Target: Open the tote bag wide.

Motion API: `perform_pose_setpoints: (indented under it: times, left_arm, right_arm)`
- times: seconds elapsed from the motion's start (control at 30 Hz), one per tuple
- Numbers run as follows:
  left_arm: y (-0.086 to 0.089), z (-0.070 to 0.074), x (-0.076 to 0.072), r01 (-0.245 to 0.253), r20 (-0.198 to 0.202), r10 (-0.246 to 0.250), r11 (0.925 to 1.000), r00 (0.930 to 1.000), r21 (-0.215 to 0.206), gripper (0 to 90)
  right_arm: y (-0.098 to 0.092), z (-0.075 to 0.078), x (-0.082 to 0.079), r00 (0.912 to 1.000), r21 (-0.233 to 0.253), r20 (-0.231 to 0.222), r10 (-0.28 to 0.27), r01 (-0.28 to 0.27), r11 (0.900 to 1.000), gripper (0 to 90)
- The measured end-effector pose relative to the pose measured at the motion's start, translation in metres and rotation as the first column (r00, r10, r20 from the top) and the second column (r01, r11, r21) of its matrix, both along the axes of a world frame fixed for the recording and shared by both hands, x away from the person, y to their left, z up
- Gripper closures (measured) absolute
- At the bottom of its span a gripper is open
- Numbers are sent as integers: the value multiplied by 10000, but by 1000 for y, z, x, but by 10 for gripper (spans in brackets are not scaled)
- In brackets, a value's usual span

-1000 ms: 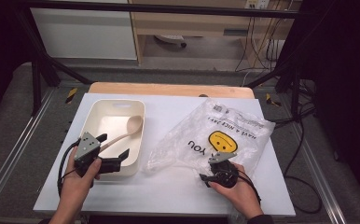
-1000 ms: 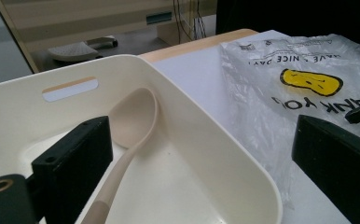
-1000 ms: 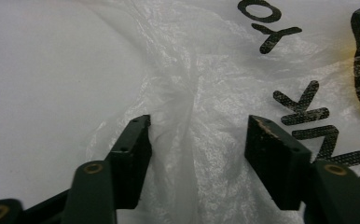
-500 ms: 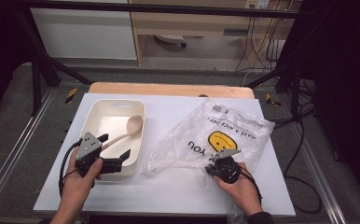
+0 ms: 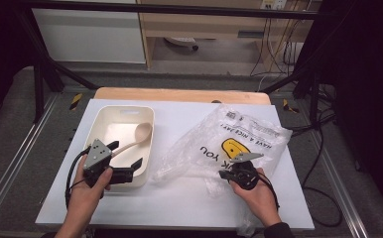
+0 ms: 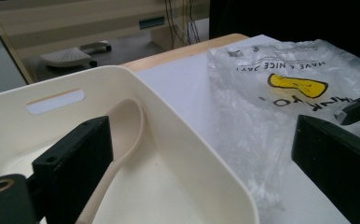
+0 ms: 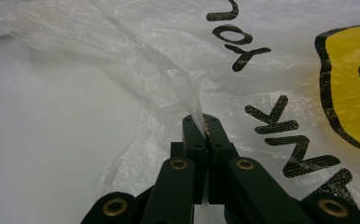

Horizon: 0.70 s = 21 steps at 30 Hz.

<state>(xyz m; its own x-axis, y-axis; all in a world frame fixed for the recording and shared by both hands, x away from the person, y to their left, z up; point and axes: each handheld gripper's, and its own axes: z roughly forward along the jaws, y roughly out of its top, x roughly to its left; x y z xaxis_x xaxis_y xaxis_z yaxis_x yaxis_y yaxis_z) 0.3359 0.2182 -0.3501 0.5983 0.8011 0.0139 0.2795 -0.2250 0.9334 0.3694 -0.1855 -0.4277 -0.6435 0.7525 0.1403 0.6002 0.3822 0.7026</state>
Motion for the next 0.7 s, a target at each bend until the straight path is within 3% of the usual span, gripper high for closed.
perform_pose_setpoints:
  times: [0.13, 0.5, 0.7]
  left_arm:
    - [-16, 3, -1, 296, 34, -296, 9996, 9996, 38, 49]
    - [-78, -12, -11, 1122, -304, -1104, 9913, 9934, 687, 84]
    - [-97, -21, -15, 1279, -609, -1242, 9900, 9904, 599, 116]
  right_arm:
    - [1, 7, 6, 9998, 442, 46, -172, 169, 9989, 900]
    - [9, 9, 15, 10000, 482, -59, -75, 77, 9988, 900]
    - [10, 12, 13, 9999, 480, -128, -85, 91, 9988, 900]
